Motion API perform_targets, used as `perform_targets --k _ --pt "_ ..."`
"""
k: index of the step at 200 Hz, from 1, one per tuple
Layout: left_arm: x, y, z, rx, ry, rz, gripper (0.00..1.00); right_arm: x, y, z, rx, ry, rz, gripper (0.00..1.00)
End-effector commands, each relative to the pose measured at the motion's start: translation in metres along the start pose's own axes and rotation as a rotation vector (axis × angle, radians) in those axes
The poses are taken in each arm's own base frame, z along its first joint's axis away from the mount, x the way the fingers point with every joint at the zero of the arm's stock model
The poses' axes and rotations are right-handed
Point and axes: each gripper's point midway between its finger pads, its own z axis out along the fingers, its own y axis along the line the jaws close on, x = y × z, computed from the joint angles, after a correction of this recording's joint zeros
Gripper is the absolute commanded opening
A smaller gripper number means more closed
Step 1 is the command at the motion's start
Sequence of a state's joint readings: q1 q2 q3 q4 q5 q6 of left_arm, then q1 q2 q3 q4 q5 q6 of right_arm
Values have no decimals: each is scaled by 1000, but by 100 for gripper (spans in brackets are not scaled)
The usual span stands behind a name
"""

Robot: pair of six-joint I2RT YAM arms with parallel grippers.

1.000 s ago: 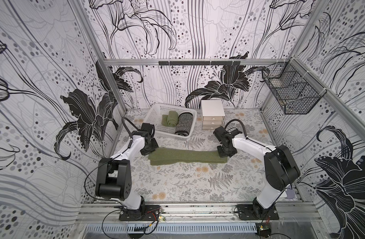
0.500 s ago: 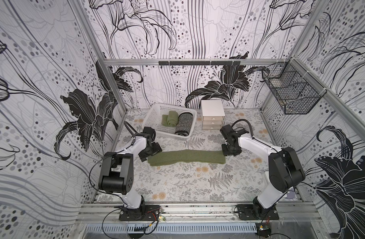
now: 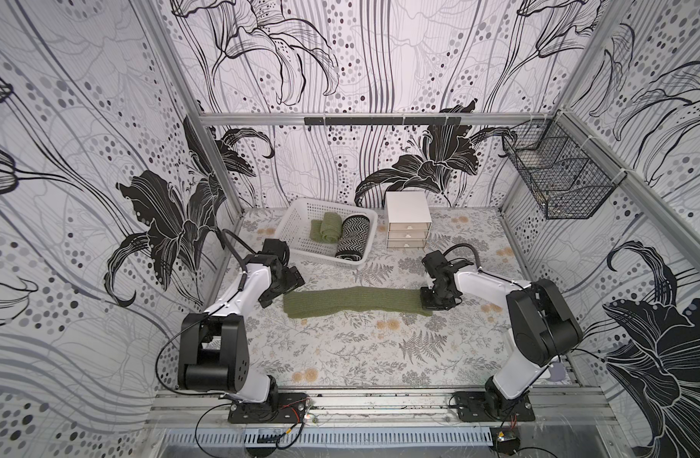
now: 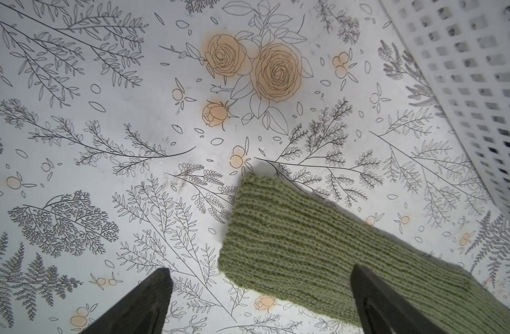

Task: Roll up the scarf and place it into the basket
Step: Fold the scarf at the center of the board.

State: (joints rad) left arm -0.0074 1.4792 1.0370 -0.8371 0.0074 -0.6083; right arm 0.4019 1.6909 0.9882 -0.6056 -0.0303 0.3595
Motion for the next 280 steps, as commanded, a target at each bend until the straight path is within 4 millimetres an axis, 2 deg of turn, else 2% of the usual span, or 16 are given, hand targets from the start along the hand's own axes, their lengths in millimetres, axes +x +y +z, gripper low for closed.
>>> perform_targets --k 1,15,36,55,65,76,104,127,139,164,178,189,196,210,234,280 --pt "-5 -2 -19 29 -34 27 99 13 -44 -20 175 -14 76 0" --pt "-2 -5 -26 65 -34 35 99 9 -74 -55 351 -66 71 0" --pt "1 -11 -34 116 -37 45 99 5 -101 -99 521 -114 55 0" --pt "5 -16 -41 160 -39 62 99 4 -111 -127 590 -138 48 0" --pt "6 -19 -46 183 -42 69 99 1 -100 -131 528 -159 36 0" --pt "5 -21 -51 204 -54 78 99 -5 -75 -131 414 -195 7 0" --pt "2 -26 -63 234 -78 90 99 -14 31 -131 117 -251 -157 0" --pt "3 -33 -68 270 -63 112 99 -14 117 -126 -2 -252 -300 0" --pt "4 -32 -68 267 -58 119 99 -13 155 -120 -42 -241 -360 0" --pt "7 -30 -66 259 -52 125 99 -10 236 -89 -156 -187 -455 0" --pt "10 -29 -61 258 -32 132 99 -7 272 -72 -216 -156 -471 0" --pt "12 -29 -57 253 -22 132 99 -3 286 -60 -246 -115 -472 33" --pt "13 -28 -54 247 -16 129 99 0 289 -55 -253 -103 -471 49" --pt "14 -29 -48 250 -6 118 99 2 279 -55 -256 -120 -445 61" --pt "20 -43 -35 319 28 86 99 -4 242 -69 -220 -173 -385 64" --pt "52 -90 2 316 115 171 99 -16 158 -80 -125 -242 -229 62"
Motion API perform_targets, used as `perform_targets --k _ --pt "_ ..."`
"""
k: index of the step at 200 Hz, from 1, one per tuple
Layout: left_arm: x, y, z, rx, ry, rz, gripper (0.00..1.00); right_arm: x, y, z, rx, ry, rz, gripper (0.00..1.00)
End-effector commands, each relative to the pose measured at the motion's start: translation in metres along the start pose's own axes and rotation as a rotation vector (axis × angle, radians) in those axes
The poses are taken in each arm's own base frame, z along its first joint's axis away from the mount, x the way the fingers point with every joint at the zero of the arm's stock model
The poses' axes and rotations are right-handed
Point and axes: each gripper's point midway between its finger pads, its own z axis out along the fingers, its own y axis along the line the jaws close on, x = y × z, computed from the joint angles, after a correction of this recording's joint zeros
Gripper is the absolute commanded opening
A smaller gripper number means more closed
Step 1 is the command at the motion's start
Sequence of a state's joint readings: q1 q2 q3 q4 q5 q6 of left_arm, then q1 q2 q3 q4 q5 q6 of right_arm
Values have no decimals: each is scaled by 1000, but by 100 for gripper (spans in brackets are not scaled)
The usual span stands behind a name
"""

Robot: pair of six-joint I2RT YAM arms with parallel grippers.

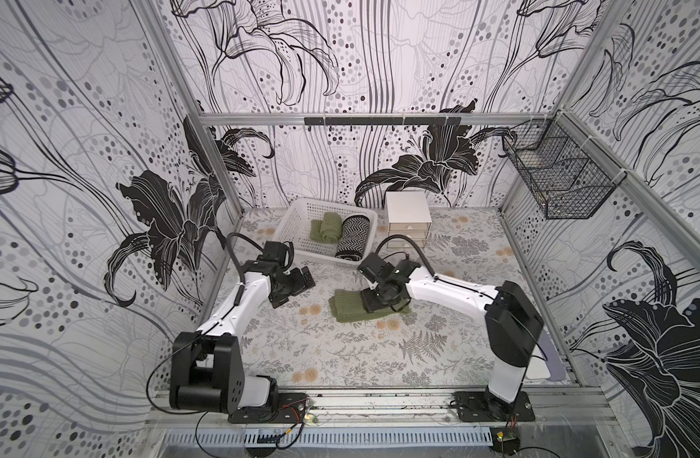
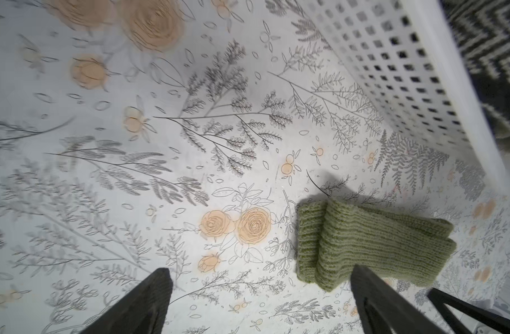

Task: Roll up the scarf and place it into the basket
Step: Fold the scarf at the center of the board.

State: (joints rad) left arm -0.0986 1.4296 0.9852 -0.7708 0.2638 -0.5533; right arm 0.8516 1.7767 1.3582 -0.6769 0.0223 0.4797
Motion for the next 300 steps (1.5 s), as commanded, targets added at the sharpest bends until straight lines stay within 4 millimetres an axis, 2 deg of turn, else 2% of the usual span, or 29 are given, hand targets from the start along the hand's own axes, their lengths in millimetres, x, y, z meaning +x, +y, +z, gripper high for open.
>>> perform_targets --k 1,11,16,28,35,43,75,98,119,126,141,157,172,186,195,203,215,221,230,239,247,273,282,285,300 --pt "4 -29 23 45 9 28 99 -8 -30 -24 43 -93 78 62" --pt "8 -37 34 53 23 33 93 -7 -42 -34 62 -118 88 61" --pt "11 -42 40 58 31 37 87 -5 -49 -37 74 -122 96 61" --pt "15 -49 51 66 45 35 63 -2 -62 -41 89 -128 114 61" --pt "16 -52 56 65 53 33 53 0 -70 -43 99 -131 126 60" --pt "18 -55 61 68 57 38 50 3 -78 -45 109 -133 135 60" --pt "25 -69 75 77 77 55 50 11 -96 -50 120 -139 164 60" --pt "29 -81 77 92 70 70 52 16 -103 -49 126 -136 176 60" --pt "32 -83 81 86 74 72 51 18 -106 -47 127 -133 180 60" --pt "32 -84 82 86 72 72 46 19 -106 -46 125 -132 180 60" --pt "34 -86 85 86 76 72 18 20 -107 -44 130 -126 178 60" --pt "37 -88 83 87 93 77 10 20 -109 -43 135 -122 176 60" --pt "35 -90 66 95 77 78 0 22 -110 -42 139 -120 176 60" --pt "37 -101 31 127 36 92 0 22 -110 -42 133 -117 172 60" --pt "35 -97 14 111 -23 102 0 22 -107 -40 116 -118 167 60" --pt "35 -92 8 108 -42 89 0 22 -104 -37 99 -119 167 58" --pt "36 -77 13 78 -23 77 0 18 -98 -31 65 -122 162 52" --pt "37 -72 16 74 -6 73 0 15 -92 -27 37 -123 156 45" --pt "39 -72 21 78 4 84 0 10 -84 -21 -9 -123 152 30" --pt "38 -73 24 87 0 83 0 4 -72 -14 -70 -121 141 9" --pt "38 -74 25 98 0 79 0 0 -63 -11 -115 -121 135 0" --pt "34 -65 31 66 -14 74 0 -9 -31 6 -266 -107 107 0" --pt "34 -61 33 55 -12 71 0 -11 -29 11 -275 -105 107 0" --pt "33 -60 33 52 -11 70 0 -8 -30 21 -265 -82 114 0" --pt "34 -52 37 25 1 64 0 -6 -37 37 -226 -60 124 0"
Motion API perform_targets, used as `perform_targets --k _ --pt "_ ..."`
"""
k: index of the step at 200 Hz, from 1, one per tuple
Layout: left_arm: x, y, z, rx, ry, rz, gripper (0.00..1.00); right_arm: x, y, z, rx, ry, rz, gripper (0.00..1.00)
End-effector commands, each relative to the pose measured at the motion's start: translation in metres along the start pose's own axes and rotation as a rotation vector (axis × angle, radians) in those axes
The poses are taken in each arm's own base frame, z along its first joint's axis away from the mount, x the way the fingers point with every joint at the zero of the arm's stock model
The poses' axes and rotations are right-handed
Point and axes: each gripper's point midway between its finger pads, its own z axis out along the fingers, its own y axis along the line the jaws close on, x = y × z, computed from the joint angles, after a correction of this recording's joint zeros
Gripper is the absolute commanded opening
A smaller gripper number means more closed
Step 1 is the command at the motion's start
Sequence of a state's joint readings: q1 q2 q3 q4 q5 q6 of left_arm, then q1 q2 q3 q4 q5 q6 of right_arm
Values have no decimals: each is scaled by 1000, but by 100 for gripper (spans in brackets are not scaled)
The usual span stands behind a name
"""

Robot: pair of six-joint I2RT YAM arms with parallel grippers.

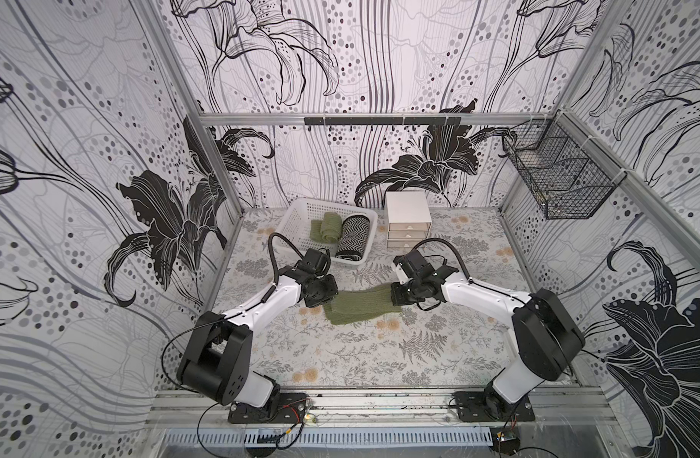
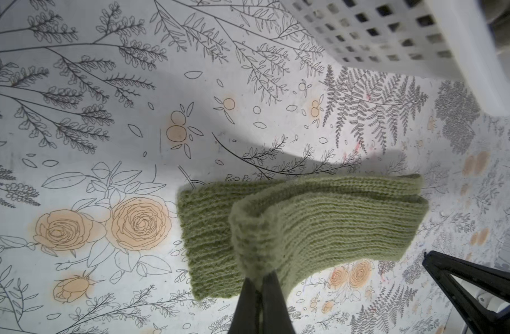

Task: Roll up the scarf and place it into the basket
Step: Fold the scarf at the center of the board.

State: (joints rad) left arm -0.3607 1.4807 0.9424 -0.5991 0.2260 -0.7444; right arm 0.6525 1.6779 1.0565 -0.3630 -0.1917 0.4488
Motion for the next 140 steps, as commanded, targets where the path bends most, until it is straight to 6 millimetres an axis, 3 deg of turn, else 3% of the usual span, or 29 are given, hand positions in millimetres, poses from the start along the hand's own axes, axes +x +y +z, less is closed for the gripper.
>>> perform_targets --k 1,33,53,72,99,122,140 --pt "-5 15 3 -48 -11 2 1 -9 12 18 -53 1 -14 0" --pt "-8 28 -8 -118 -20 11 8 1 -15 38 82 75 -27 0" --pt "-11 42 -29 -226 -25 35 13 -7 -11 26 82 43 -39 0" --pt "-10 40 -44 -223 -36 58 38 -21 -4 6 82 -11 -64 0" --pt "-11 24 -50 -143 -42 60 62 -35 3 -4 78 -33 -95 0" --pt "-10 6 -39 -39 -29 52 62 -42 2 5 83 -27 -98 0" --pt "-7 -12 -27 46 -14 56 45 -42 -7 21 100 5 -81 0"
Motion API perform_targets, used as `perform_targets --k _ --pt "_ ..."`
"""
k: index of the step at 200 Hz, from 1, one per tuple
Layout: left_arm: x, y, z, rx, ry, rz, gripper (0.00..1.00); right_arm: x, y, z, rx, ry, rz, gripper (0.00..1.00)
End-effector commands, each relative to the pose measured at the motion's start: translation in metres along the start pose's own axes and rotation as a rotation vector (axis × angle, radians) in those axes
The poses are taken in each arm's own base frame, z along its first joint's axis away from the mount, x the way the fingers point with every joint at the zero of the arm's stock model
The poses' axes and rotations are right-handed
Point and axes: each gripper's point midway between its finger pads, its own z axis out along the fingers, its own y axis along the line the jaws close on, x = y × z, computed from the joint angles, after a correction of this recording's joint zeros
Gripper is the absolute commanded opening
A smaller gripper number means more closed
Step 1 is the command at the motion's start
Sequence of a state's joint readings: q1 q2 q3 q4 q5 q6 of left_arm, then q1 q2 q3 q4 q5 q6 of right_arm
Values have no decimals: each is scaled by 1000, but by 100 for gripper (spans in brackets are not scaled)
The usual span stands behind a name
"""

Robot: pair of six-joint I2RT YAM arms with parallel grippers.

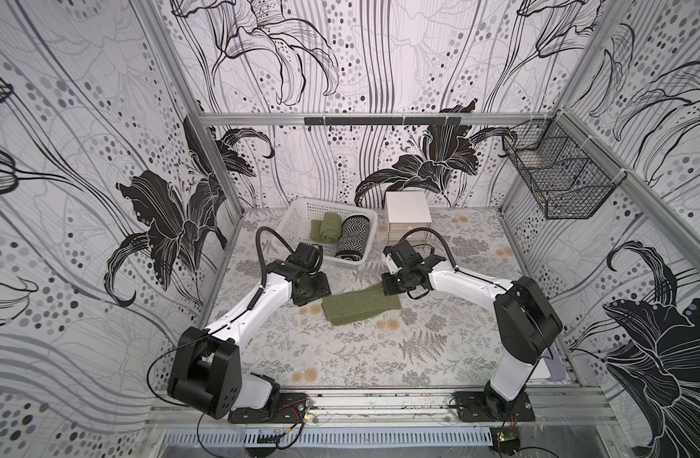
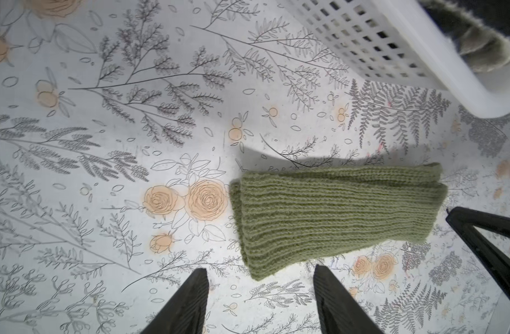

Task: Roll up the scarf and place it into the basket
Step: Fold the scarf at the center of the board.

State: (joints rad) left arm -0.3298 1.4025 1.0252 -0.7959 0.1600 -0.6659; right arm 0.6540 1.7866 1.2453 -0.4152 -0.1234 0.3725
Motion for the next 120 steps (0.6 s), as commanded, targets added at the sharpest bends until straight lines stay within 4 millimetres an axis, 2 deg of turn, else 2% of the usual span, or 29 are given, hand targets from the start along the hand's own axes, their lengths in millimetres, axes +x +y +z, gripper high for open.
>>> perform_targets --k 1,16,24,44,60,84,120 --pt "0 -26 12 129 11 9 43 6 -14 19 48 61 -2 0" --pt "3 -35 26 158 31 5 18 12 -23 31 73 87 15 0" --pt "5 -39 32 173 41 5 11 15 -26 36 77 96 25 0" --pt "10 -51 46 232 47 5 8 22 -33 44 100 116 39 0" --pt "21 -49 60 233 73 -11 7 27 -38 46 118 130 46 0" --pt "39 -29 82 167 118 -41 7 30 -45 46 135 136 56 0" --pt "60 1 99 77 157 -75 7 30 -53 40 157 132 62 0"
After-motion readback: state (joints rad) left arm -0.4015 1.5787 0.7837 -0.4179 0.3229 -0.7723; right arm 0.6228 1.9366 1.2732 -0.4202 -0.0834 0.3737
